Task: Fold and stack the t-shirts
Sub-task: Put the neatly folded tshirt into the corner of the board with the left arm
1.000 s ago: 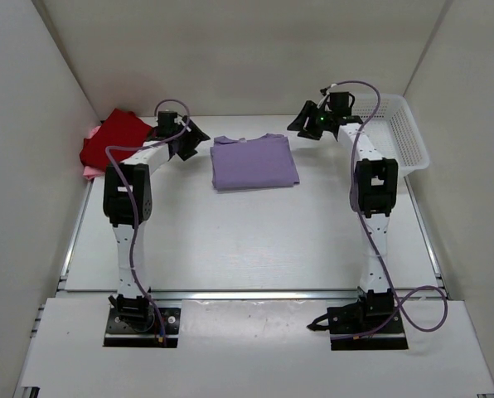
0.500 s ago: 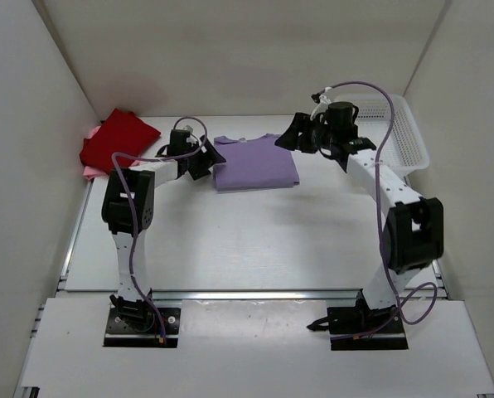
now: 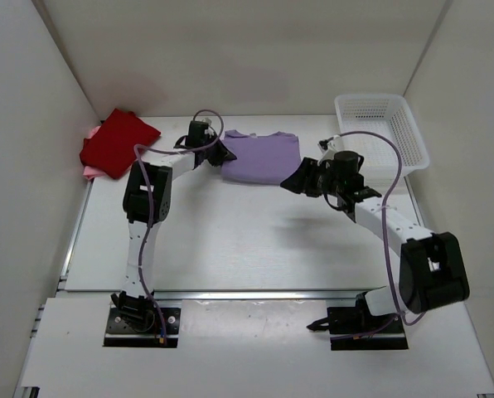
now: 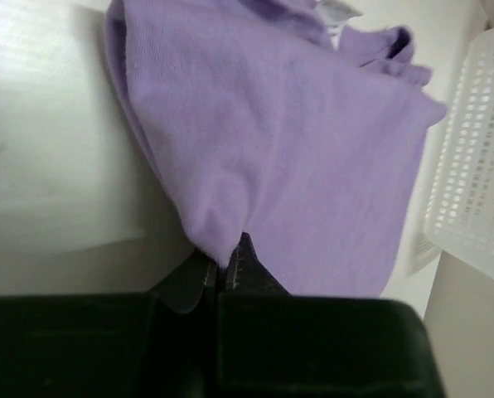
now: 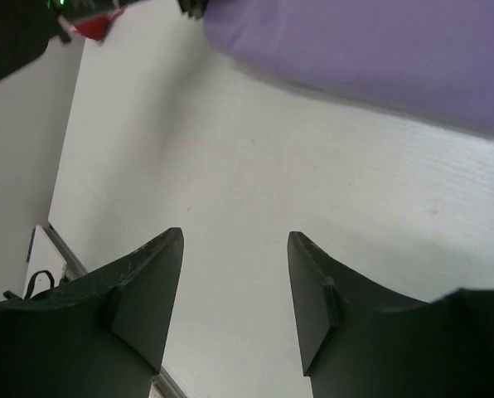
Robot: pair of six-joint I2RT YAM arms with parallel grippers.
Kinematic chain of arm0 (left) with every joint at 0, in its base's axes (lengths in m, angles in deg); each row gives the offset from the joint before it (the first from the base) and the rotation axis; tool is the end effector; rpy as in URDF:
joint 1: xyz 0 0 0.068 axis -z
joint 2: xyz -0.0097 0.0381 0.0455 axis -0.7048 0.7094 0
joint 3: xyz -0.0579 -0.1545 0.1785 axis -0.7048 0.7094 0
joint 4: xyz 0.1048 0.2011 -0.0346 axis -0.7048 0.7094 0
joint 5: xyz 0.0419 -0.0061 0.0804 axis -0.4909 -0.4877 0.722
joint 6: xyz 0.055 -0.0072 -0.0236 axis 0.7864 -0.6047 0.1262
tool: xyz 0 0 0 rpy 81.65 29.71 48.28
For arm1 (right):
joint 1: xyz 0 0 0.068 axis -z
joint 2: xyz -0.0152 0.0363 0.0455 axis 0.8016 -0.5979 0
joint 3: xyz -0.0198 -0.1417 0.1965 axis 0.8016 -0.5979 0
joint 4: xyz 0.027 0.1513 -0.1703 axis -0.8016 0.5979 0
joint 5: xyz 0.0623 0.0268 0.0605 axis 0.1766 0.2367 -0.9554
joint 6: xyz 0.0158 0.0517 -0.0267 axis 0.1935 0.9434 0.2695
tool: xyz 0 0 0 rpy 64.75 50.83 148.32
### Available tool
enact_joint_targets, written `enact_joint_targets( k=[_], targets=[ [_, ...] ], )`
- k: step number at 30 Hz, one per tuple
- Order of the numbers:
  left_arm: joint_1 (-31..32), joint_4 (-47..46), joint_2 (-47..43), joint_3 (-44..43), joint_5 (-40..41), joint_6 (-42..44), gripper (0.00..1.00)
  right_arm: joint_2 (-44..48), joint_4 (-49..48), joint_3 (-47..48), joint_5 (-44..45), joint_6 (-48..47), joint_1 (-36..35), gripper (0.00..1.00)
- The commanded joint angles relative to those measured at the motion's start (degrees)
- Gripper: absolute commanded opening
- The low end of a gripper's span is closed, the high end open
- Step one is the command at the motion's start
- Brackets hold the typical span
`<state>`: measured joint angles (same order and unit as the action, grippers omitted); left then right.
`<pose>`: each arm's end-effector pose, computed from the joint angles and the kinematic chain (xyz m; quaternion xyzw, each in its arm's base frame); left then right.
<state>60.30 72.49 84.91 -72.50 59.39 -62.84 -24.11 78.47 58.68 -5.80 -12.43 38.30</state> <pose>0.4540 -0.1417 0.1222 -0.1671 0.8836 -0.3451 0.2686 0.2804 0.0980 0.2311 -0.0184 0.8334 0.4008 0.3801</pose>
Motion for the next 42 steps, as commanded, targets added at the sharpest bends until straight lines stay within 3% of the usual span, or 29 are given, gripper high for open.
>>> enact_joint_targets(
  k=[1, 7, 10, 13, 14, 16, 17, 19, 21, 28, 29, 30, 31, 32, 35, 39, 42],
  targets=[
    [-0.4, 5.3, -0.8, -11.1, -0.8, -0.2, 0.0, 6.1, -8.2, -4.6, 1.7, 2.5, 0.1, 0.51],
    [-9.4, 16.4, 0.8, -37.0, -1.6, 1.1, 0.0, 8.0, -8.7, -12.2, 0.4, 3.0, 0.7, 0.51],
    [-18.4, 11.7, -5.6, -31.8, -2.4, -2.0, 0.0, 7.3, -9.4, -13.4, -0.5, 3.4, -0.4, 0.51],
    [-26.9, 6.6, -13.3, -17.1, -1.5, -3.1, 0.0, 6.2, -9.6, -14.2, -1.3, 3.4, -1.4, 0.51],
    [-29.4, 4.8, -15.1, -13.9, 0.6, -3.5, 0.13, 6.0, -9.3, -14.4, -2.1, 3.5, -2.3, 0.52],
    [-33.4, -0.8, -21.1, 1.2, 0.4, -7.6, 0.54, 5.0, -9.8, -14.5, -2.5, 3.0, -2.8, 0.51],
    [-35.2, -7.3, -23.8, 5.6, -1.4, -9.2, 0.98, 4.6, -10.1, -14.3, -2.7, 3.0, -3.2, 0.52],
    [-36.8, -13.3, -27.4, 18.9, -2.3, -13.7, 0.99, 3.6, -10.0, -14.0, -3.6, 3.1, -3.6, 0.51],
    [-36.7, -16.7, -30.5, 25.5, -2.5, -14.7, 0.99, 3.3, -9.9, -13.7, -3.6, 3.3, -4.4, 0.51],
    [-31.7, -15.7, -41.4, 37.7, 1.4, -10.3, 0.99, 4.9, -9.7, -15.6, -2.0, 2.7, -6.4, 0.52],
    [-30.5, -15.7, -43.9, 39.9, 2.9, -9.9, 0.98, 4.8, -8.4, -15.8, 0.0, 2.1, -7.2, 0.59],
    [-29.2, -15.4, -46.3, 40.8, 4.3, -9.8, 0.99, 5.0, -6.8, -15.5, 2.1, 1.0, -7.9, 0.6],
    [-28.5, -14.4, -47.4, 42.0, 5.8, -8.8, 0.99, 4.8, -5.2, -15.5, 2.6, 1.0, -8.4, 0.74],
    [-26.0, -13.5, -49.0, 42.9, 6.3, -7.4, 0.99, 4.7, -3.0, -15.2, 4.7, -0.5, -9.3, 0.99],
    [-20.1, -10.0, -52.5, 43.1, 10.3, -2.1, 0.99, 3.3, -0.5, -14.4, 7.4, -2.2, -10.9, 0.99],
    [-8.4, -6.5, -55.3, 45.5, 15.2, 1.7, 0.99, 2.0, -1.0, -13.9, 3.3, -3.9, -12.9, 1.0],
    [-2.8, -3.7, -56.3, 47.3, 15.6, 4.3, 0.99, 2.1, 4.2, -11.3, 9.0, -6.3, -17.4, 0.99]
  ],
)
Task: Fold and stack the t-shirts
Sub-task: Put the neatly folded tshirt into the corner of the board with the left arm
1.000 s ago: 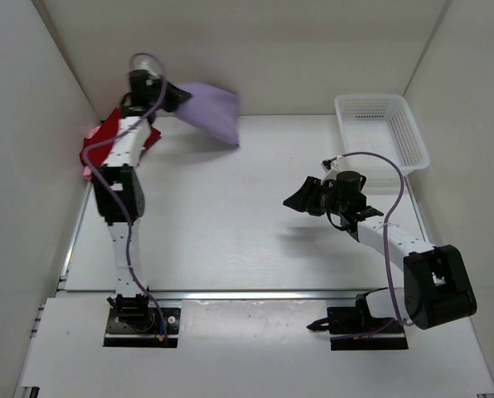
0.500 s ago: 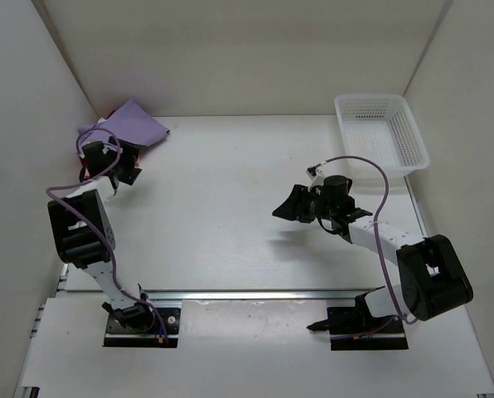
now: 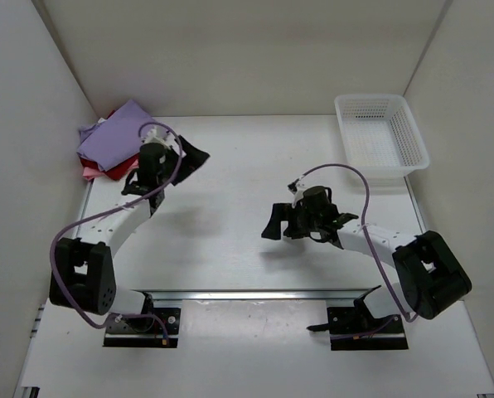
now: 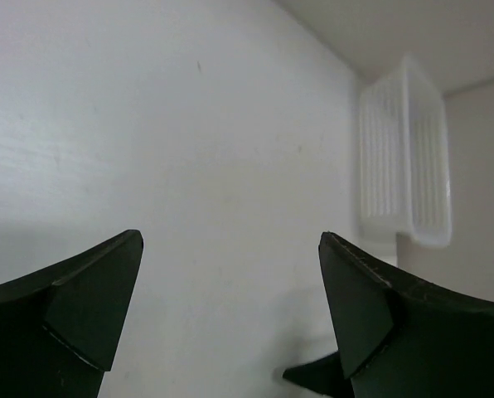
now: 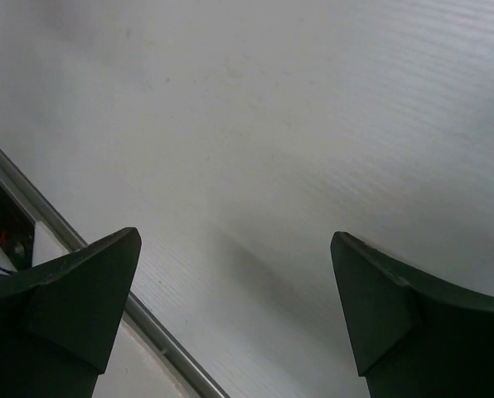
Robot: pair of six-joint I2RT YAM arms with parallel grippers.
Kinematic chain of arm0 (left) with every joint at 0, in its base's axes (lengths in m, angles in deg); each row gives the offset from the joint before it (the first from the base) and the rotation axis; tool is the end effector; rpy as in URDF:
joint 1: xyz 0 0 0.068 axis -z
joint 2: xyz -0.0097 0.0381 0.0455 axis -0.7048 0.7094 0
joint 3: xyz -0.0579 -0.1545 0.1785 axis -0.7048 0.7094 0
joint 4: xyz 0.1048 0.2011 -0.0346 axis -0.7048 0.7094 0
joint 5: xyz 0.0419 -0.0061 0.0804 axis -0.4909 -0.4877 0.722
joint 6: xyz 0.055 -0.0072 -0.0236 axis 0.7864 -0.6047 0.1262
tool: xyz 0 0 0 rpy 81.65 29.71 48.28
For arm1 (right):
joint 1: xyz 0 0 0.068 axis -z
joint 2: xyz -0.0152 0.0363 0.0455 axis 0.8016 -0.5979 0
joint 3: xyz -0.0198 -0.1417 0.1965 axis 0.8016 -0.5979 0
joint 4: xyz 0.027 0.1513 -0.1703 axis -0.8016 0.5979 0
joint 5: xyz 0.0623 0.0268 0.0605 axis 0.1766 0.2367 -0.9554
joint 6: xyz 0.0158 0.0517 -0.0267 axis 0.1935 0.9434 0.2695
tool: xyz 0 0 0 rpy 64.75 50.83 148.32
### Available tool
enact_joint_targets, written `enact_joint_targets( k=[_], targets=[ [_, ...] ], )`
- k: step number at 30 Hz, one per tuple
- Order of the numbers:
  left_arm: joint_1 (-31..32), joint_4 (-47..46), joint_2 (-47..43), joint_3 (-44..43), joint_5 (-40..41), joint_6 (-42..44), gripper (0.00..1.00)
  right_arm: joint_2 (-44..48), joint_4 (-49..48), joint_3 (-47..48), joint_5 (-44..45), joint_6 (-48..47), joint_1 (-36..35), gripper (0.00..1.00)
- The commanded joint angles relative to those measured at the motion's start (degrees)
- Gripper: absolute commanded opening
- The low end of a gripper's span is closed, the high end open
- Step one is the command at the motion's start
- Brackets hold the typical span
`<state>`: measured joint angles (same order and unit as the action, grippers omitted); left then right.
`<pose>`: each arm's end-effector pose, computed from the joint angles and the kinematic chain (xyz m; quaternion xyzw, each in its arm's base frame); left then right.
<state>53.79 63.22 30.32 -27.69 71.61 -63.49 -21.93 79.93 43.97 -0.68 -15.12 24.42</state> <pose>0.2997 -0.0535 0.2543 -0.2316 0.7953 -0.3110 0.4661 0.2144 0.1395 0.1616 -0.0926 0.8874 0.3667 0.2636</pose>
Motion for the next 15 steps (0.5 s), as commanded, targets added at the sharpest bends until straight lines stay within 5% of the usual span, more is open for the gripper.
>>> enact_joint_targets(
  k=[1, 15],
  targets=[
    [4.8, 5.6, -2.7, 3.2, 3.3, 5.4, 0.99, -0.1, 4.1, 3.7, 6.7, -3.4, -5.8, 0.99],
    [16.7, 11.5, -31.7, 31.6, 2.9, 6.4, 0.98, 14.8, -4.7, -9.7, 10.8, -0.7, -9.4, 0.99]
  ],
)
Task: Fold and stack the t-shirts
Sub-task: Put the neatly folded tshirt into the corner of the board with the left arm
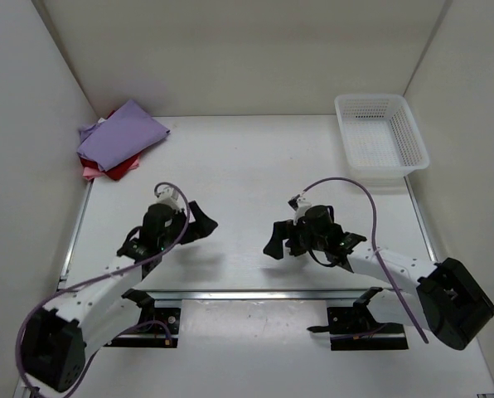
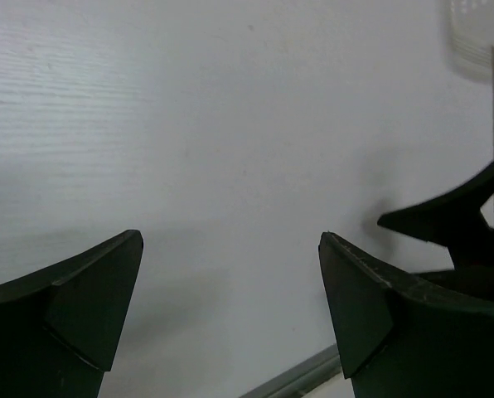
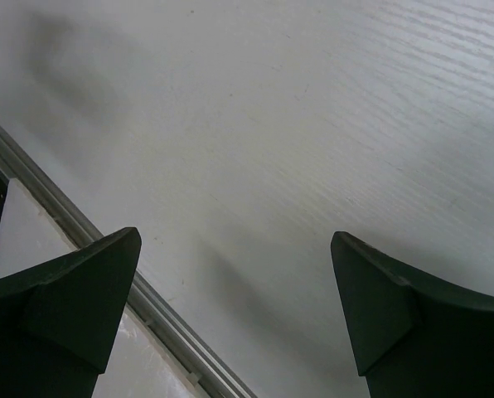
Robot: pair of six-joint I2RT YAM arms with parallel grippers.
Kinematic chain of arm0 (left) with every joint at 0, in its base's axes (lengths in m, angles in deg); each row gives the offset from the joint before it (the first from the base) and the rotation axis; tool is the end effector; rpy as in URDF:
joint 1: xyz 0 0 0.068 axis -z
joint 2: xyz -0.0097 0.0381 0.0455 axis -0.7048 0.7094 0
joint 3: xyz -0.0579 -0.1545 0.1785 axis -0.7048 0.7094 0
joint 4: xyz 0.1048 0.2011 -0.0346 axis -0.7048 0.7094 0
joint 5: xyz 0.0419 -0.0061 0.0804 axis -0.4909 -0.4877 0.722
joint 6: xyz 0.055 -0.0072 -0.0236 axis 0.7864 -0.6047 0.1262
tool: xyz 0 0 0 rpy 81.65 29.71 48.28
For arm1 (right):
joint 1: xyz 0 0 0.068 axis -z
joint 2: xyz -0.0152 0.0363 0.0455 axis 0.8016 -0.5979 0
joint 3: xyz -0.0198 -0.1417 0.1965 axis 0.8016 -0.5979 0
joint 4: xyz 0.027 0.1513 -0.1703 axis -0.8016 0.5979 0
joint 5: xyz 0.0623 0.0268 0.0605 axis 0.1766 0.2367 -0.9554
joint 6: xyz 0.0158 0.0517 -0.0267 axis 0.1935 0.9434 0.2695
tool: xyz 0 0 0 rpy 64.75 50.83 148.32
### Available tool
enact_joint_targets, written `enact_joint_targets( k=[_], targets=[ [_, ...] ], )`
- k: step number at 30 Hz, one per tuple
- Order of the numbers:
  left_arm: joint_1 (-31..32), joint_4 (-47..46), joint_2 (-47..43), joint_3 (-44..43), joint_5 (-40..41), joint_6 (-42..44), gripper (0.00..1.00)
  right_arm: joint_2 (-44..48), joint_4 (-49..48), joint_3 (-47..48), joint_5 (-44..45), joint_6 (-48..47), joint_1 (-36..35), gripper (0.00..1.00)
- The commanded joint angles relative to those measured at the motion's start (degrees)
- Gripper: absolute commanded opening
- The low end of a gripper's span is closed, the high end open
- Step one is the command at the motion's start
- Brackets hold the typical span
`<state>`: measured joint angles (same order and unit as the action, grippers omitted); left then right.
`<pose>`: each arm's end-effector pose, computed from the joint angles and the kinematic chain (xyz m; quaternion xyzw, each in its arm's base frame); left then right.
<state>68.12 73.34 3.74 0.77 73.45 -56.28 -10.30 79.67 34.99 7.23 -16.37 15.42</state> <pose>0.1751 -0.0805 0.1836 -0.1002 0.8766 -0.2839 0.3753 0.1657 0.1452 0.1603 -0.1468 0.8785 0.3453 0.2958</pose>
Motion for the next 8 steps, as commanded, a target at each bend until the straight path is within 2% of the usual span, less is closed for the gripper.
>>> enact_joint_targets(
  k=[1, 5, 8],
  targets=[
    [2.4, 1.6, -8.8, 5.2, 1.6, -1.5, 0.99, 4.1, -4.5, -0.7, 2.6, 0.6, -0.4, 1.0],
    [-5.4, 4.9, -16.7, 5.6, -1.2, -0.7, 0.99, 4.1, -3.0, -0.7, 3.6, 1.7, 0.0, 0.99],
    [-9.6, 7.3, -14.9, 3.0, -2.6, 0.7, 0.99, 2.9, -2.5, -0.3, 3.2, 1.8, -0.6, 0.99]
  ],
)
